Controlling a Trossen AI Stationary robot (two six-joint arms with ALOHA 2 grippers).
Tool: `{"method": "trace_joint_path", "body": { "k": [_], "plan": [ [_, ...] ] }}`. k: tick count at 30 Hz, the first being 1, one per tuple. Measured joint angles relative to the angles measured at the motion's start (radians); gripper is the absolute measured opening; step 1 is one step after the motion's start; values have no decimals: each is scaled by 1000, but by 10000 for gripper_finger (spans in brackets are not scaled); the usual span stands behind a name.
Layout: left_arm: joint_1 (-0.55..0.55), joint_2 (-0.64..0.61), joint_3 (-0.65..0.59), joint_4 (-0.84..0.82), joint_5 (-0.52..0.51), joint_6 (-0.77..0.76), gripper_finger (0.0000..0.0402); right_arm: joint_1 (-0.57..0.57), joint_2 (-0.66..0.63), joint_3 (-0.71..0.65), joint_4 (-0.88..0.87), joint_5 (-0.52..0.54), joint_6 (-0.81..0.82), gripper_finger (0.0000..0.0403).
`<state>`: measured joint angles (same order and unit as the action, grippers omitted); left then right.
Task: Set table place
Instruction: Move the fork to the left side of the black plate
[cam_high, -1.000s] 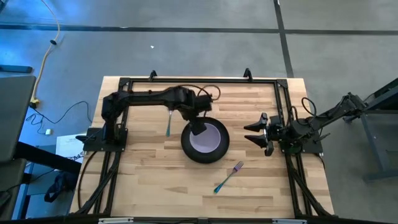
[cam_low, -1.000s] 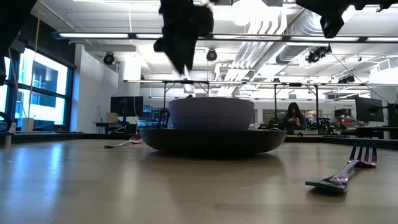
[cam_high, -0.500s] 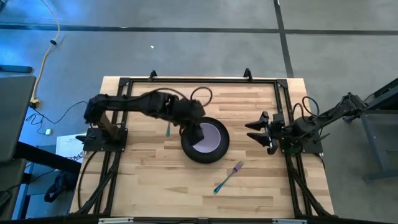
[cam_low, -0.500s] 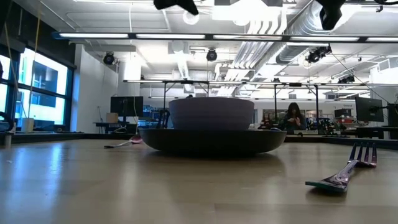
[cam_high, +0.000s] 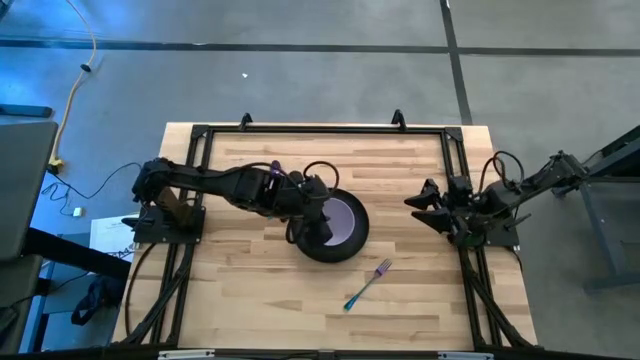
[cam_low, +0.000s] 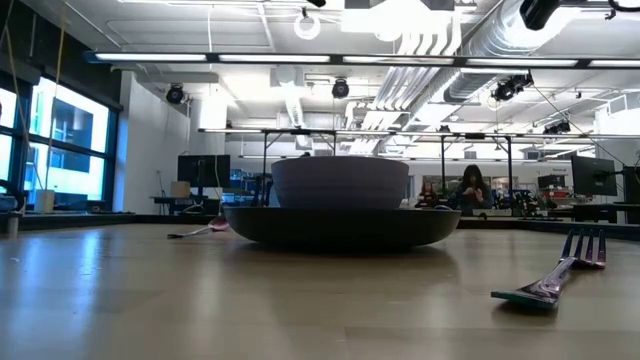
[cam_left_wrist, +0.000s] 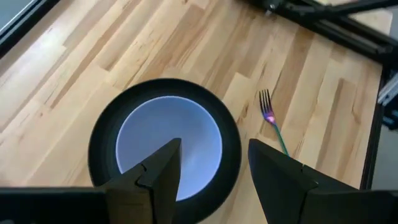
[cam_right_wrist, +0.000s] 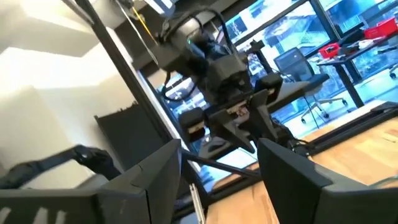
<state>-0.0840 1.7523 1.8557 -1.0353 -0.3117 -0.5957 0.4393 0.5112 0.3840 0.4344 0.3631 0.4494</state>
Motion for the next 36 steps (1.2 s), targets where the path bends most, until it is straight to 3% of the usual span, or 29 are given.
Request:
{"method": "trace_joint_path", "body": {
  "k": [8,12,19,28,36],
  "plan": [
    [-45,21,-1,-1,-44,-84,175,0,-87,0,-109,-75,-28,204],
    [-56,17,0,-166,-156,-127,175,0,-118,0,-146,-74,-20,204],
    [-53,5,-5,-536,-322,-259,175,-1,-119,0,-194,53,-29,204],
    [-54,-136,-258,-469,-367,-334,175,-12,-120,0,-182,114,-38,204],
    [-80,-381,-516,-363,-360,-468,175,-68,-118,0,-179,103,-22,204]
  ]
}}
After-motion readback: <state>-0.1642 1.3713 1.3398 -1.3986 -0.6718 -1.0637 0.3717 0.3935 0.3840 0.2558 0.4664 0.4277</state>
